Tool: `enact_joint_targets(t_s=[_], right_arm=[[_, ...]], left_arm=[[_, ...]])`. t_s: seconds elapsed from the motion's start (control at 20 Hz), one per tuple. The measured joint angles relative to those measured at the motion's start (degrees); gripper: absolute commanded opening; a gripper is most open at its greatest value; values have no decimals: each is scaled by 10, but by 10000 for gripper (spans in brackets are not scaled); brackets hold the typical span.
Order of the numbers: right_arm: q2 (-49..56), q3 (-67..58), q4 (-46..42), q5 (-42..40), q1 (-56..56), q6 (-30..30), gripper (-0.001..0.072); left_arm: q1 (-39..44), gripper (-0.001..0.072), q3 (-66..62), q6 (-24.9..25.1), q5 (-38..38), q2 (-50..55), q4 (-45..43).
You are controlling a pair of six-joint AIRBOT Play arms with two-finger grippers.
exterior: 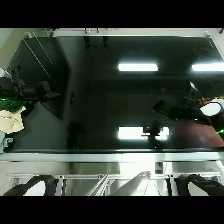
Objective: Fold the shirts.
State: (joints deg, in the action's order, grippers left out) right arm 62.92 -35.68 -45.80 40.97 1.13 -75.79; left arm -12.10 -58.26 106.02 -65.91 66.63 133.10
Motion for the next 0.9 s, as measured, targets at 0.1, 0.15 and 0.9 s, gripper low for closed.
enact_joint_targets(t_s=[0.1, 0.15, 0.9], right_arm=[[19, 0, 32, 1, -3, 9, 711], [25, 0, 44, 3, -4, 19, 711], [38, 0, 152, 90, -5, 78, 309]], left_arm=[[0, 20, 0, 0, 0, 0, 0], [0, 21, 0, 0, 0, 0, 0], [0, 21, 0, 1, 8, 0, 0]])
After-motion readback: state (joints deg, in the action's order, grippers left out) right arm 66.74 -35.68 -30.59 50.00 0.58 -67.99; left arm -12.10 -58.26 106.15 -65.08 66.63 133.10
